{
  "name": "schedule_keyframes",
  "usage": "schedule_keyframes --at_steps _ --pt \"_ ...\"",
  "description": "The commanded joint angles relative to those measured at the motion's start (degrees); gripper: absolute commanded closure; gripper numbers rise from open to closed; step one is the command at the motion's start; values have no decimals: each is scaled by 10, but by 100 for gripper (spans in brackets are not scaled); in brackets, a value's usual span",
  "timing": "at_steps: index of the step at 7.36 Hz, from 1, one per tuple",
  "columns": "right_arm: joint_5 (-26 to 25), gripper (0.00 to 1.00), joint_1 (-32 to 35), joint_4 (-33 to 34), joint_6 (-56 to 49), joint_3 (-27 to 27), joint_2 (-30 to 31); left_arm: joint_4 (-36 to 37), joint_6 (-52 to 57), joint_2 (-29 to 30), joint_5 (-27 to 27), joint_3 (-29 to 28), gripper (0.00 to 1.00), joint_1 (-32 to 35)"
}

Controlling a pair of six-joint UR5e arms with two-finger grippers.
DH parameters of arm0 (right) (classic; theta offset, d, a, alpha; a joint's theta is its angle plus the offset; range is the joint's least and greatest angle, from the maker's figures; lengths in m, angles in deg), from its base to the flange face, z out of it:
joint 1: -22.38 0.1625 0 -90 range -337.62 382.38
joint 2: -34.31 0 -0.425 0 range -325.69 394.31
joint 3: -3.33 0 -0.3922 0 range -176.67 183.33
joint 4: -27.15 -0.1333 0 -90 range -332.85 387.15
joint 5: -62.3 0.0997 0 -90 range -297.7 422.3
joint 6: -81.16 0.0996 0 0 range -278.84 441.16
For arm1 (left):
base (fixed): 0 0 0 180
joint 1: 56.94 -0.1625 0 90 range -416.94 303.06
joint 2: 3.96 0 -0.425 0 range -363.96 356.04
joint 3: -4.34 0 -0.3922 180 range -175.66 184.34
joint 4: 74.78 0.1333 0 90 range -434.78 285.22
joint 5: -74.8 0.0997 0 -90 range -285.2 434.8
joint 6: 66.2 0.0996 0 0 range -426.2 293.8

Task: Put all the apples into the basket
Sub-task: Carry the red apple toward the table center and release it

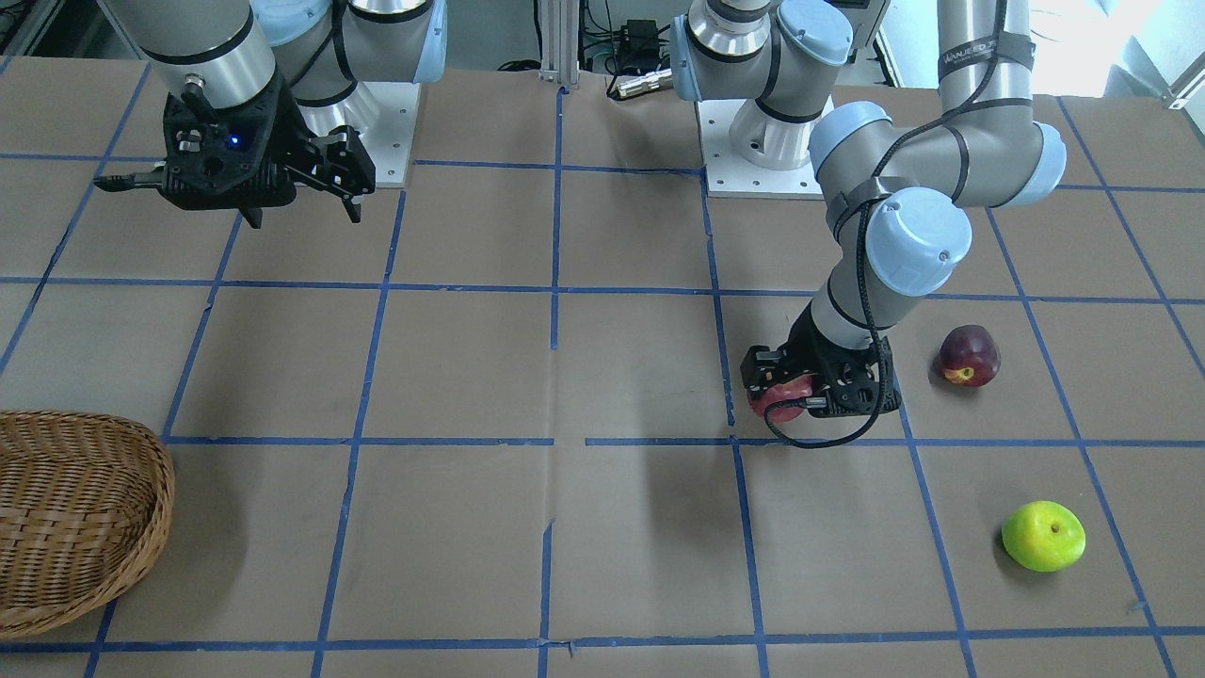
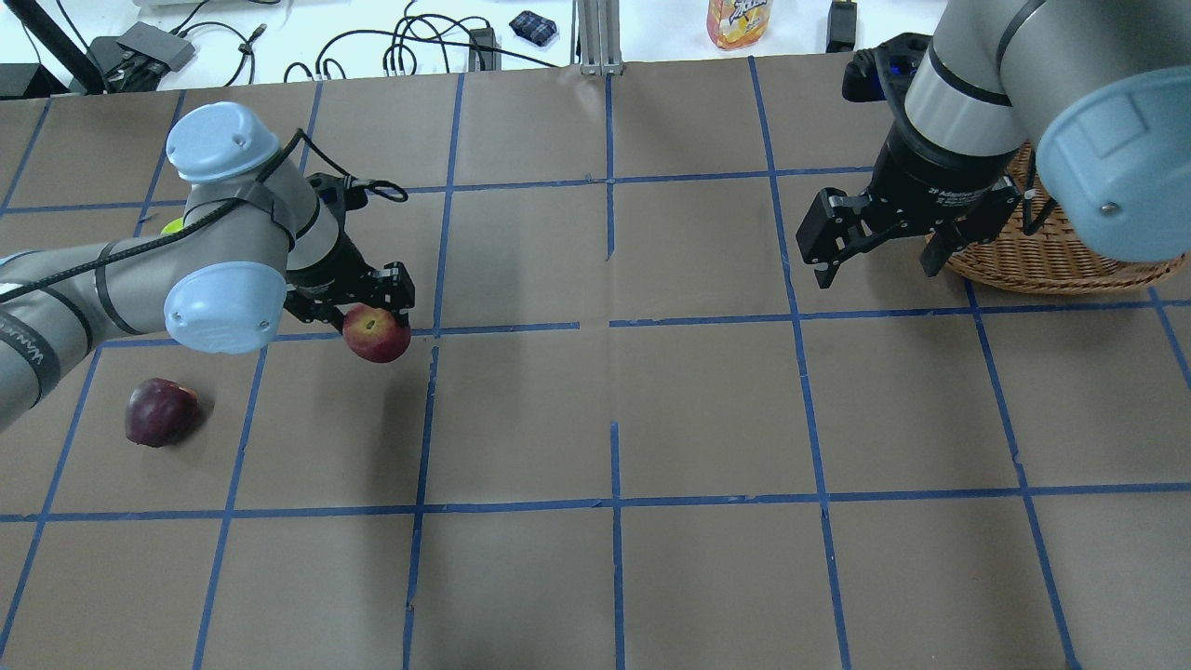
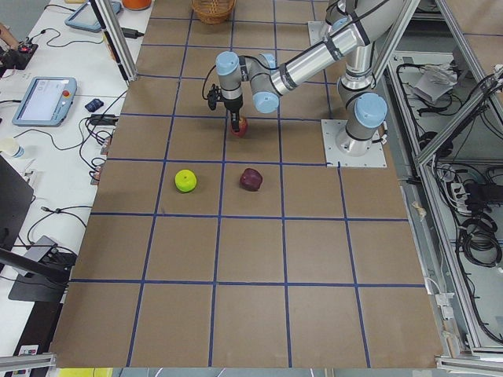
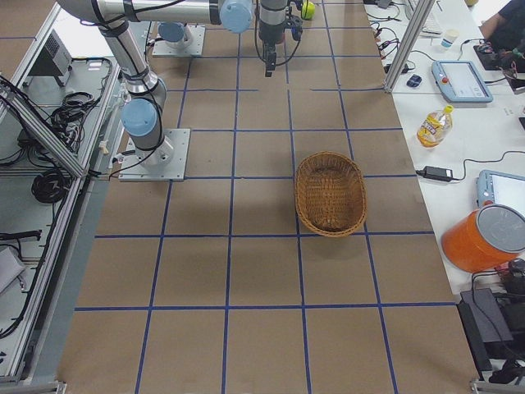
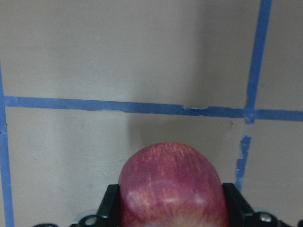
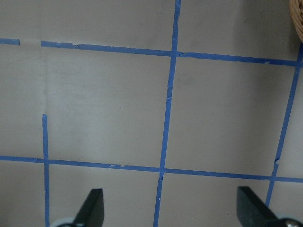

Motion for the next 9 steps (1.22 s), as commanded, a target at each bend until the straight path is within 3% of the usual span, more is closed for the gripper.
schedule_keyframes --at_steps 1,4,6,7,8,9 --pt "-2 0 0 16 3 0 -1 -11 -127 39 -82 -91 100 82" --pt "-1 0 -2 17 2 0 -9 54 -297 128 -81 -150 100 175" --pt "0 0 -29 17 1 -1 -9 60 -318 157 -76 -151 100 206" --pt "0 0 -33 18 5 -1 -9 62 -323 171 -77 -153 41 206" --pt "1 0 -33 18 4 -1 -16 61 -307 187 -77 -151 0 209" --pt "0 0 -34 18 5 -1 -38 71 -293 184 -77 -154 0 208"
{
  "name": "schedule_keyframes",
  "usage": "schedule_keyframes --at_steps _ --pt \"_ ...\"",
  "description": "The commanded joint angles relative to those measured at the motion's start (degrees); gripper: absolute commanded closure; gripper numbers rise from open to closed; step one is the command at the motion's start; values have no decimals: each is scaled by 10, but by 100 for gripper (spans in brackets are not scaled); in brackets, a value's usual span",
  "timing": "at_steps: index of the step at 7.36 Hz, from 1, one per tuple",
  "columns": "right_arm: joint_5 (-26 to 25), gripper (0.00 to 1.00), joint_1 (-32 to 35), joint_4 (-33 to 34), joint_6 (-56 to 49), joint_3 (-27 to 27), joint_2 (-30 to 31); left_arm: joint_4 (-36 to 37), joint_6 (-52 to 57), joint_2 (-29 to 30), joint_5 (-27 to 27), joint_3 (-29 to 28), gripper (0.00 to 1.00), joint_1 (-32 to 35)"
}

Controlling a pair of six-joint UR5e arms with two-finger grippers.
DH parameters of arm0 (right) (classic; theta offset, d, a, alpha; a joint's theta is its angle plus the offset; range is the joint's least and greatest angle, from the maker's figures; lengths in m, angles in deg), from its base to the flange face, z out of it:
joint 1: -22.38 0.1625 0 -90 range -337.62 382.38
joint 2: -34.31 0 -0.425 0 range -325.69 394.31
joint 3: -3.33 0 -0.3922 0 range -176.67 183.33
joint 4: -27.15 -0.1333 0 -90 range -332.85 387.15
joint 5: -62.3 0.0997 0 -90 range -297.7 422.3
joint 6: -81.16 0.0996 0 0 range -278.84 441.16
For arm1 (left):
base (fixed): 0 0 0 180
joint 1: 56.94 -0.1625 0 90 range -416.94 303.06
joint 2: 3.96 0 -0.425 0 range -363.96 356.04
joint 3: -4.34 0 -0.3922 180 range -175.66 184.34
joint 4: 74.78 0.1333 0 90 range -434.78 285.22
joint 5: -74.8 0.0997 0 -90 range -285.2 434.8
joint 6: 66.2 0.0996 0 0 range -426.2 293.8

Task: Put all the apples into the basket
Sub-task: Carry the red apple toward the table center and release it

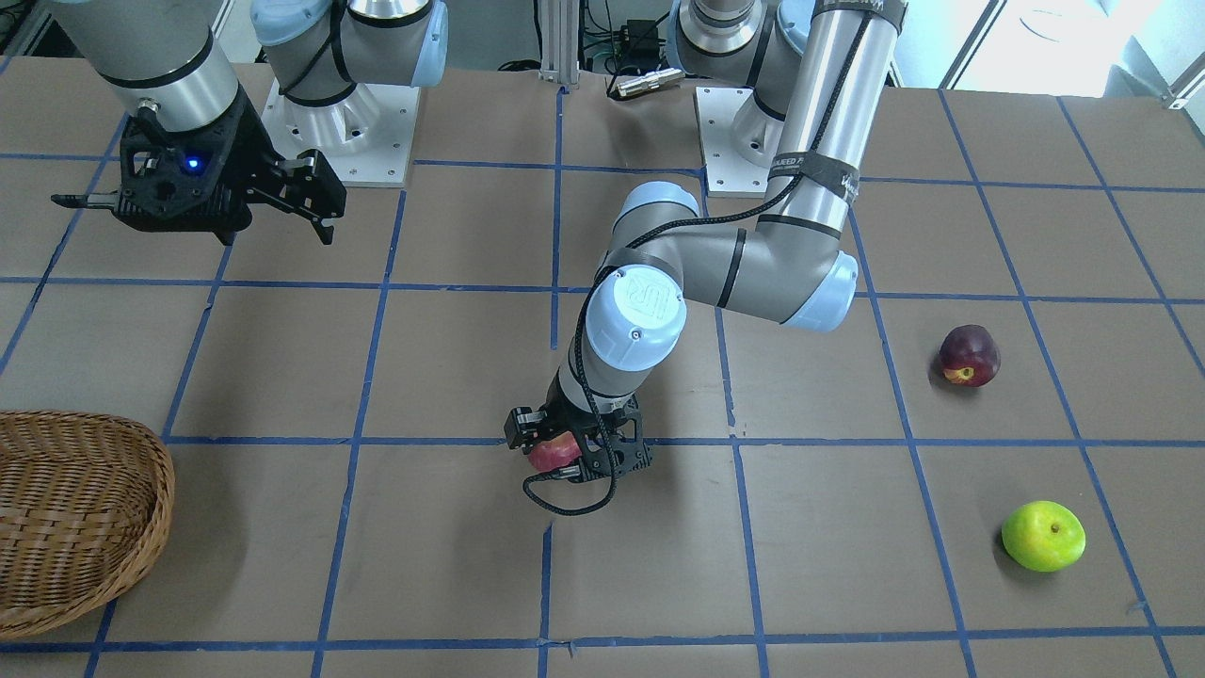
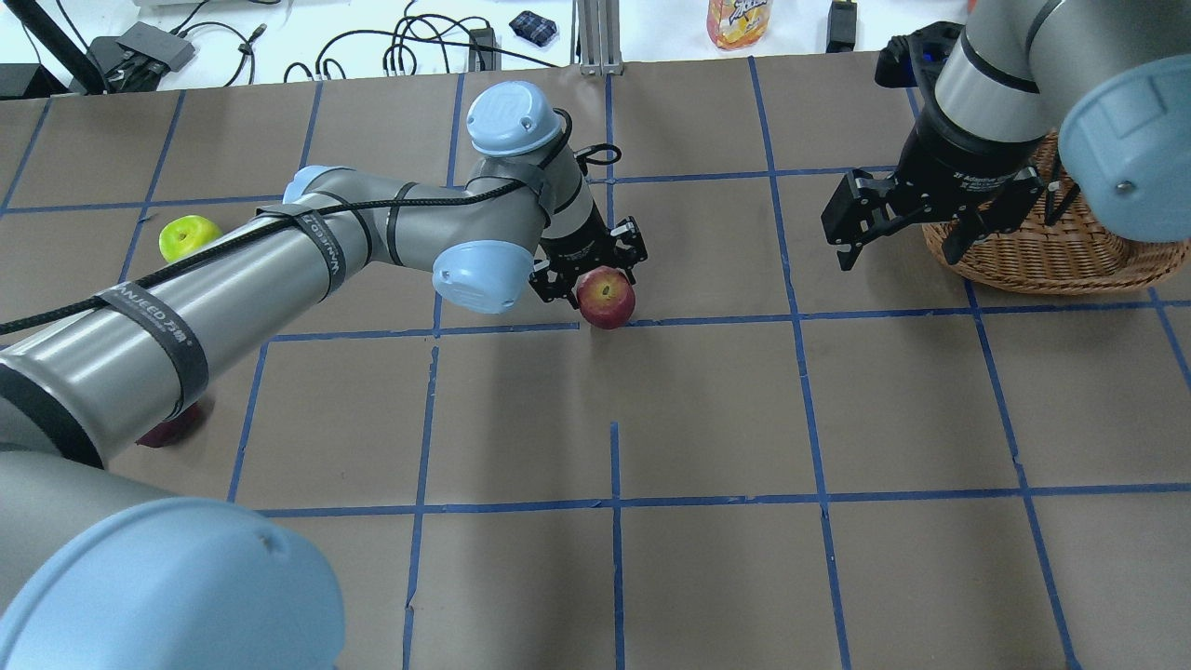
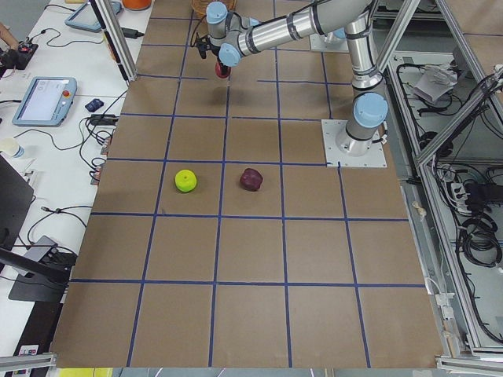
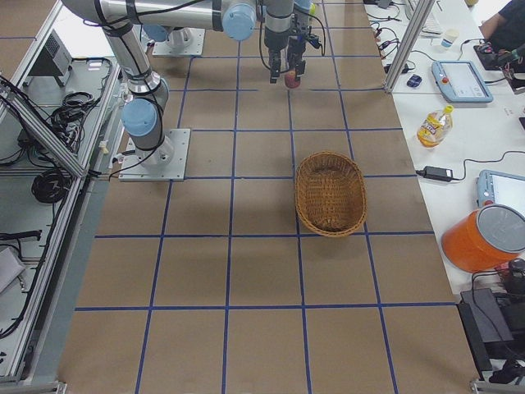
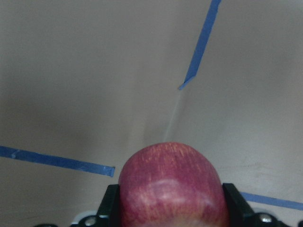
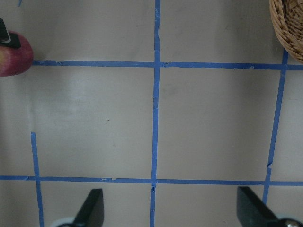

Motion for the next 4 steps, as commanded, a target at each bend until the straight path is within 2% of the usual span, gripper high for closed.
schedule_keyframes --at_steps 1,2,3,4 --pt "1 0 -2 -2 0 2 -46 27 32 -10 1 -8 0 -2" --pt "-2 0 -2 -3 1 1 -75 4 82 -27 19 -24 0 -24" --pt "0 0 -1 -2 3 10 -83 -59 168 -51 29 -56 0 -77" --pt "19 0 8 38 24 11 -87 -161 239 -81 31 -86 0 -128"
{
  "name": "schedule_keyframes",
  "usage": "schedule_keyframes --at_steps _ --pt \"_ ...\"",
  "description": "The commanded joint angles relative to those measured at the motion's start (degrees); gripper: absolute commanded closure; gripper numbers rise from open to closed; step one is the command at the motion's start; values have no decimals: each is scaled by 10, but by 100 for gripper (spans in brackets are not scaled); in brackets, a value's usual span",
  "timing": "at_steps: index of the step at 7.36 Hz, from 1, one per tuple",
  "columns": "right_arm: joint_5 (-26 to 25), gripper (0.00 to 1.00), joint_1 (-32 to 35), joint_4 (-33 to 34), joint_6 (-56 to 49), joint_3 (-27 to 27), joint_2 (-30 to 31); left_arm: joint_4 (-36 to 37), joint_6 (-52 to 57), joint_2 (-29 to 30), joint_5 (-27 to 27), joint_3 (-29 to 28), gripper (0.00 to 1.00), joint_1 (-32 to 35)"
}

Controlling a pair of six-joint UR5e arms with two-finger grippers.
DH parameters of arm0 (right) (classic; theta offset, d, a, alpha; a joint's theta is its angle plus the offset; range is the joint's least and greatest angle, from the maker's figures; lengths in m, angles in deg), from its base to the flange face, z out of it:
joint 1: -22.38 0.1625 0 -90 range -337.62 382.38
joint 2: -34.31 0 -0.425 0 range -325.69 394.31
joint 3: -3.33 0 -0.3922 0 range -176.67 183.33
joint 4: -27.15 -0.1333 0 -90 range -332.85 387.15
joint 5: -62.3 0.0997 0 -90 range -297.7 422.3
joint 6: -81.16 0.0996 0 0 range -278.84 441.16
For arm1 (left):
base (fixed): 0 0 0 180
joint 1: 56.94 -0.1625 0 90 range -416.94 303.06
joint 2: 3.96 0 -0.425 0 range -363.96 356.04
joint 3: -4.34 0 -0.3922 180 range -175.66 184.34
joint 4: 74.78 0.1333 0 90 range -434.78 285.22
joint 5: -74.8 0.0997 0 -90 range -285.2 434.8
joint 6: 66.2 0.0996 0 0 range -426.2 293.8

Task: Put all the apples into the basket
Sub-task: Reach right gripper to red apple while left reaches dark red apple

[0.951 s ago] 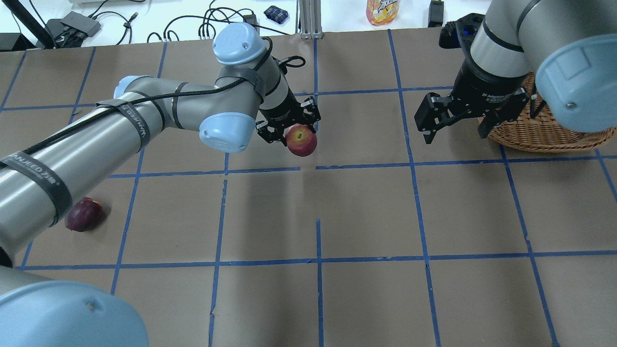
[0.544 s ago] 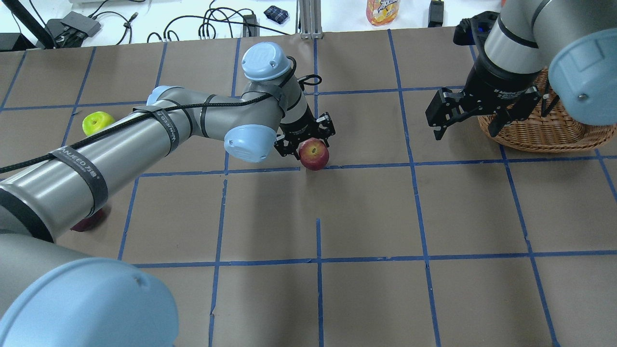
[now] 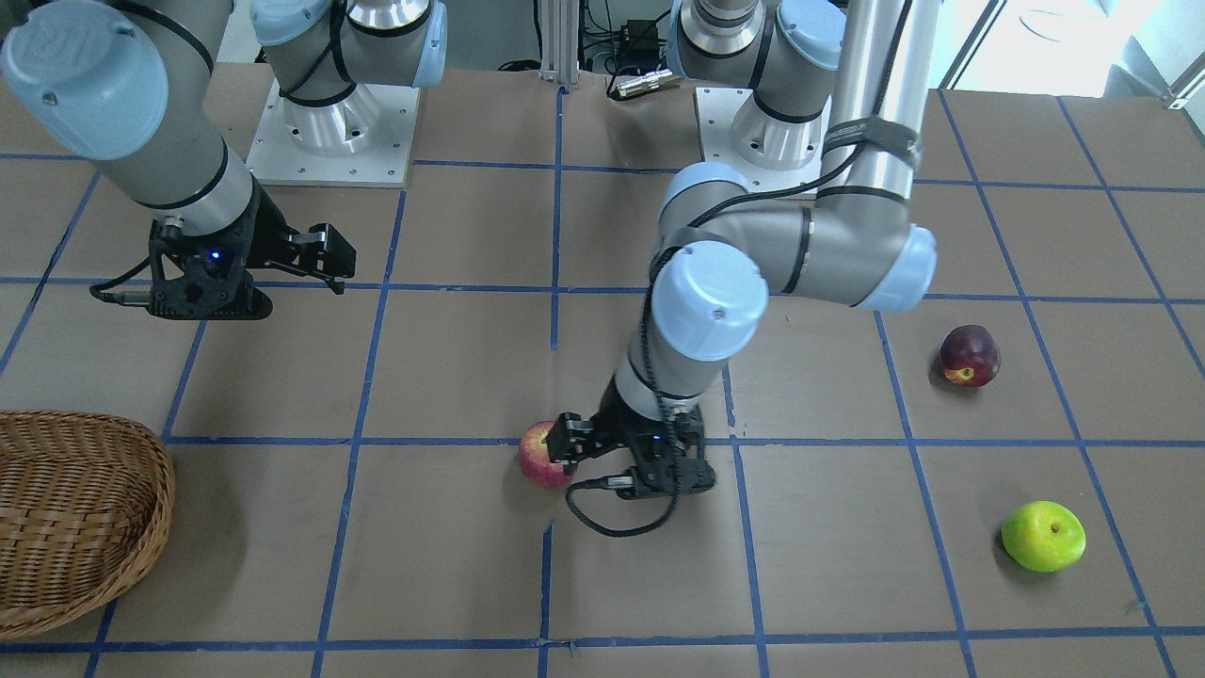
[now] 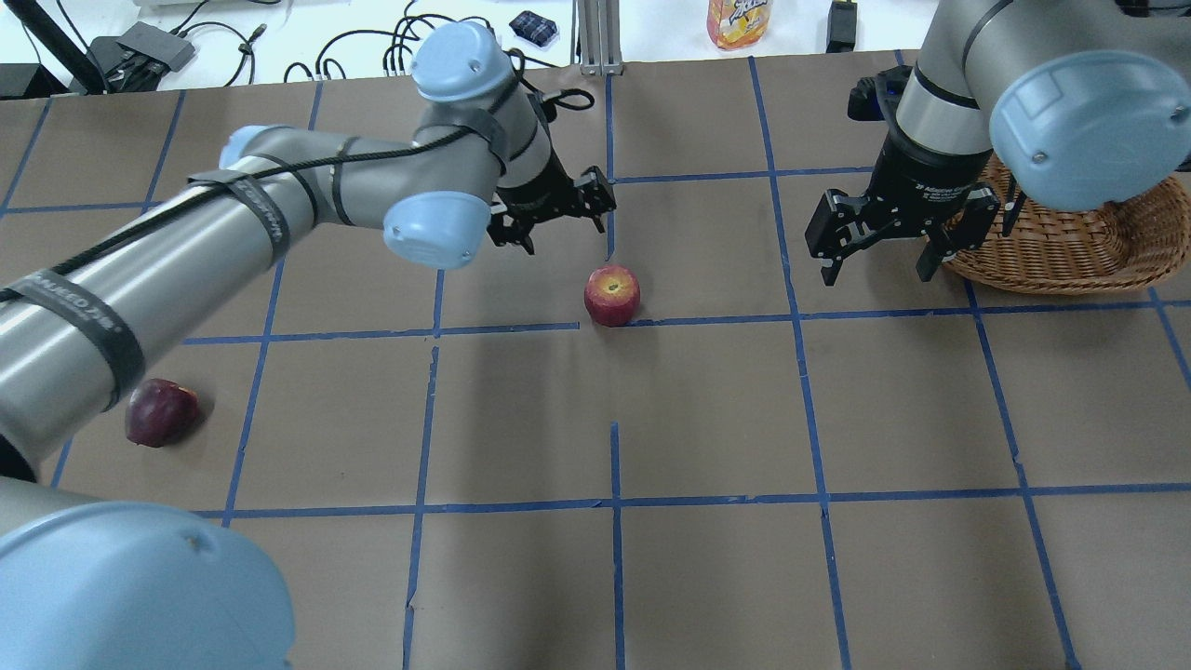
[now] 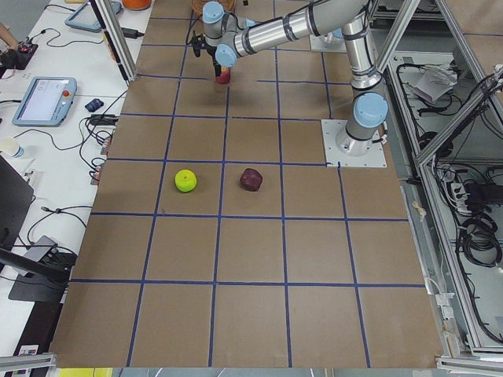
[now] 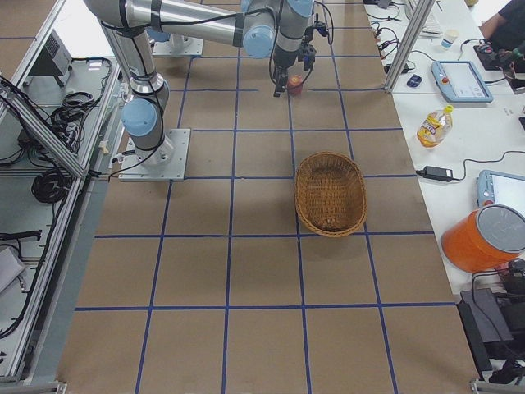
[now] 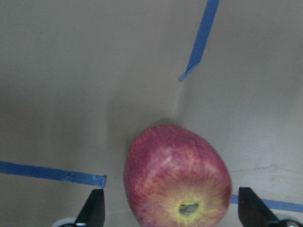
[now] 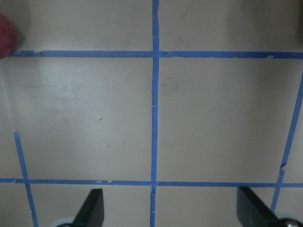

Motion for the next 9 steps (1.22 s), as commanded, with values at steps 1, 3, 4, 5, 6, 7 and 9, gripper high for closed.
schedule_keyframes --at_steps 1,3,4,5,6,7,9 --pt "56 0 19 79 52 6 -26 -195 230 -58 69 -36 0 -119" --pt "51 0 77 160 105 9 -75 -227 464 -108 144 24 0 -264" --pt "33 0 105 173 161 28 -102 -227 551 -140 144 62 0 -315" --pt "31 0 132 181 229 54 -138 -221 610 -166 141 104 0 -371" --pt "28 0 162 187 252 76 -167 -210 695 -178 138 140 0 -432" --pt "32 0 184 192 266 88 -192 -194 769 -178 127 170 0 -487" --pt "37 0 191 189 303 113 -224 -96 834 -164 114 225 0 -525"
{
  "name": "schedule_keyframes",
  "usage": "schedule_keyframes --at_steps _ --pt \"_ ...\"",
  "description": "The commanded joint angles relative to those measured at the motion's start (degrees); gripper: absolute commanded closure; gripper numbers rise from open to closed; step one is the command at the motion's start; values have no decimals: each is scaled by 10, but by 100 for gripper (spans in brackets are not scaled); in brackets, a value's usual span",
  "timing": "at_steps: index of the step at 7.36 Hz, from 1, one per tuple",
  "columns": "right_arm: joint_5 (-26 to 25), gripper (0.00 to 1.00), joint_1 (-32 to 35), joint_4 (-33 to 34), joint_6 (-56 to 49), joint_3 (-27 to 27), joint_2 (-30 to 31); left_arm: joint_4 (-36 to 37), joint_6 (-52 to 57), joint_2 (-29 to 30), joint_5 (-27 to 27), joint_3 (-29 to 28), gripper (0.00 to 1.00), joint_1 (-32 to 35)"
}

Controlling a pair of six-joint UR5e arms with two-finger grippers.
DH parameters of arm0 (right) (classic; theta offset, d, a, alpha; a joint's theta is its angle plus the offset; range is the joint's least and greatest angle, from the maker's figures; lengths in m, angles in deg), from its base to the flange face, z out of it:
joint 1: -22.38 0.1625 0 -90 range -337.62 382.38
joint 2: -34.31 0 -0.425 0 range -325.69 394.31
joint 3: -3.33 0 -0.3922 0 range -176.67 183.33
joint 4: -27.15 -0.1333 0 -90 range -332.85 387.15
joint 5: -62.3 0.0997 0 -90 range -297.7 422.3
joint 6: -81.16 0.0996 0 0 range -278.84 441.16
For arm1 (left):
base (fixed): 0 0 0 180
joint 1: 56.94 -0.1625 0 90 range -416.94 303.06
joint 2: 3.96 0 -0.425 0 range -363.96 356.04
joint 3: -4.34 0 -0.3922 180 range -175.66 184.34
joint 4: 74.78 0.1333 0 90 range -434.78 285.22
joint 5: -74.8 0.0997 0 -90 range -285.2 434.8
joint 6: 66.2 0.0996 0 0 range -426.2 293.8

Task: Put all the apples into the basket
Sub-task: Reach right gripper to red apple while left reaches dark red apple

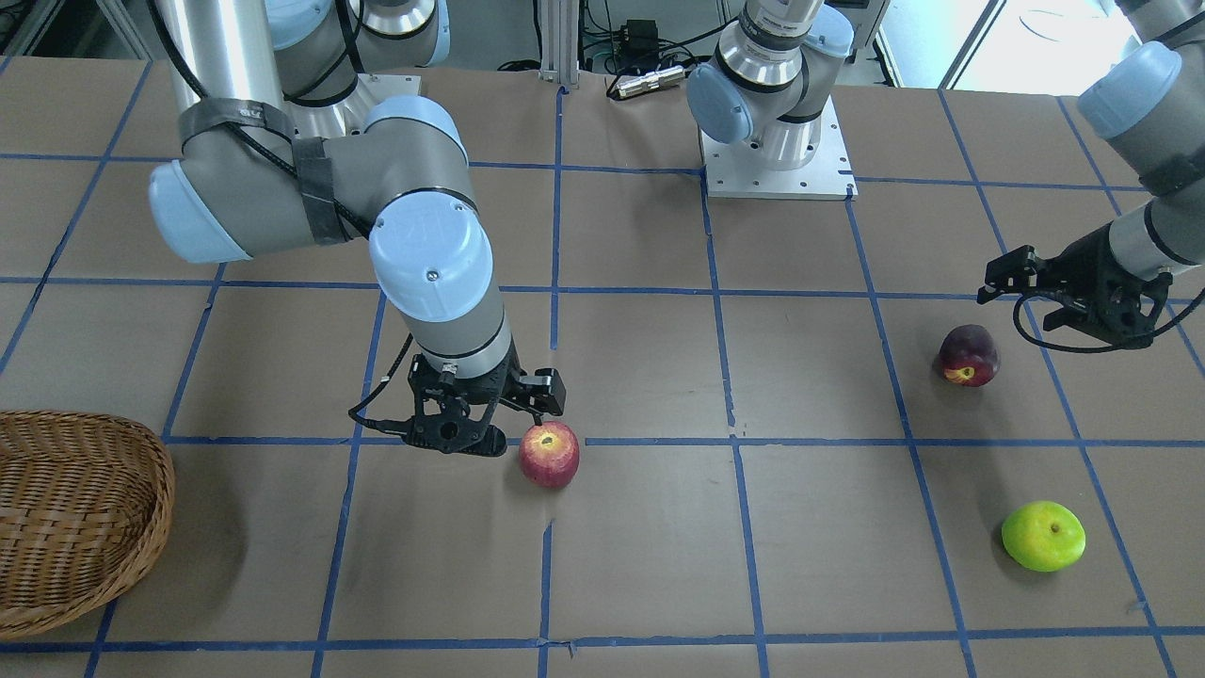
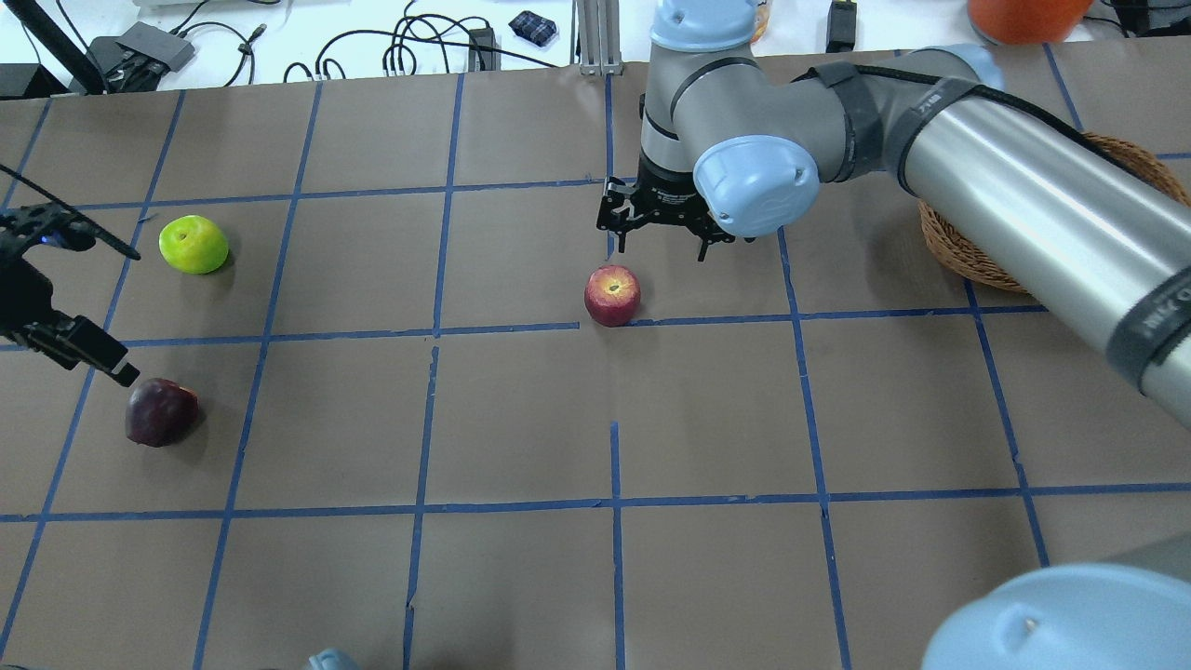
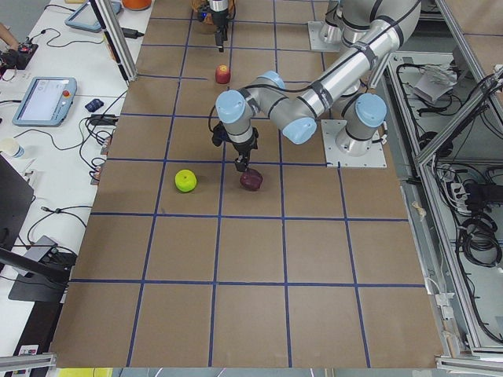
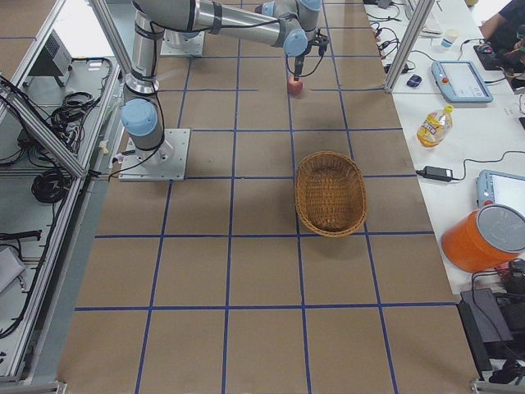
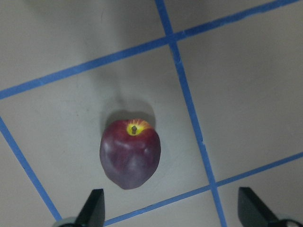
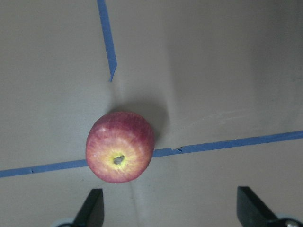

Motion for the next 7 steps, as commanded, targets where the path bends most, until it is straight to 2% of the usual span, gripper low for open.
schedule_keyframes --at_steps 1,3,7 --pt "2 0 20 3 28 24 -44 111 47 13 -7 69 0 -26" --pt "3 0 39 48 52 27 -80 161 46 14 -19 114 0 -26" --pt "3 0 39 51 52 25 -103 217 48 46 -43 115 0 -23"
